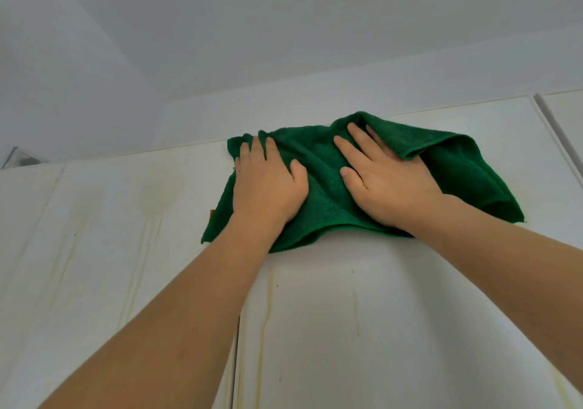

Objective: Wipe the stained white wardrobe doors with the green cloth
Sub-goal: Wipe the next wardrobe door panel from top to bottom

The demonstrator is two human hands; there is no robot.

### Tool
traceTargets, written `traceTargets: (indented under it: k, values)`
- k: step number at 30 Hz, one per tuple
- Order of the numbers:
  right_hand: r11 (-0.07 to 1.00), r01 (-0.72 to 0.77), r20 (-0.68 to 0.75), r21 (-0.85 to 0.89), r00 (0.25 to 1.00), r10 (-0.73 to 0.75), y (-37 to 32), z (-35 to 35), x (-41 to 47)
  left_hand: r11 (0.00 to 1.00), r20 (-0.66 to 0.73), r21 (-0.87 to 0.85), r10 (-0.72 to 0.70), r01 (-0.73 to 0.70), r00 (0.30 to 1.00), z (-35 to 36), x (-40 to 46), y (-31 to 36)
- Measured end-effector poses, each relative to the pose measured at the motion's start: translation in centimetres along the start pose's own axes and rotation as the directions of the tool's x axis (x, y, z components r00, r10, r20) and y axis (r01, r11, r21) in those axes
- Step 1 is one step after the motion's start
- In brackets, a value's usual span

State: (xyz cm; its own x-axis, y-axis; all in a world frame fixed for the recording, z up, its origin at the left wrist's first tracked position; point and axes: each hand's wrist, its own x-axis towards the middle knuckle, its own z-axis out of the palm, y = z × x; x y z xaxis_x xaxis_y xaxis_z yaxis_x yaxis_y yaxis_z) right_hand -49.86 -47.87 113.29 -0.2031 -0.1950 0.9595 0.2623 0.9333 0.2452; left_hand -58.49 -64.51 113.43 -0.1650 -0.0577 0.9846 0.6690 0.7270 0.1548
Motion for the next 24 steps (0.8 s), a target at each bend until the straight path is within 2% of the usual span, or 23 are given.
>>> traceTargets:
  k: [3, 7, 10, 12, 13, 17, 19, 21, 24]
  values:
    - [1.0, 0.012, -0.004, -0.005, 1.0, -0.012, 0.4, 0.0, -1.3, 1.0, -0.015, 0.002, 0.01, -0.01, 1.0, 0.3, -4.5, -0.7]
    - [1.0, -0.01, 0.042, 0.011, 0.999, 0.01, 0.1, -0.3, -3.1, 0.999, -0.002, -0.021, 0.027, -0.027, 1.0, 0.0, -1.3, -1.6]
    - [1.0, 0.019, -0.005, -0.02, 1.0, -0.02, 1.0, -0.2, -4.5, 0.999, 0.003, -0.013, -0.052, 0.052, 0.999, 0.5, 2.0, 1.4]
    - [0.998, 0.039, -0.01, -0.043, 0.999, -0.04, 2.5, -0.5, -4.8, 0.99, -0.007, -0.022, -0.141, 0.141, 0.99, 1.2, 1.8, 3.8]
    - [0.999, 0.026, -0.005, -0.044, 1.0, -0.026, 4.0, -0.9, -4.5, 0.99, -0.006, -0.032, -0.135, 0.135, 0.991, 1.5, 1.0, 5.0]
    - [0.998, -0.002, 0.064, -0.068, 0.998, 0.007, 10.0, -3.5, -1.7, 0.99, 0.024, 0.074, 0.117, -0.119, 0.993, 2.9, -2.1, 6.6]
    - [0.99, 0.022, 0.08, -0.141, 0.997, -0.01, 10.7, -3.8, -0.9, 0.981, 0.05, 0.118, 0.151, -0.156, 0.987, 2.5, -0.6, 5.6]
    - [0.989, -0.006, 0.083, -0.15, 0.996, 0.019, 8.3, -3.2, -1.2, 0.99, 0.046, 0.129, 0.045, -0.051, 0.998, 1.8, 1.3, 4.6]
    - [0.988, 0.109, 0.051, -0.109, 0.993, -0.104, 6.0, -1.6, -3.5, 0.982, 0.03, 0.046, -0.184, 0.182, 0.983, 2.4, 2.8, 6.7]
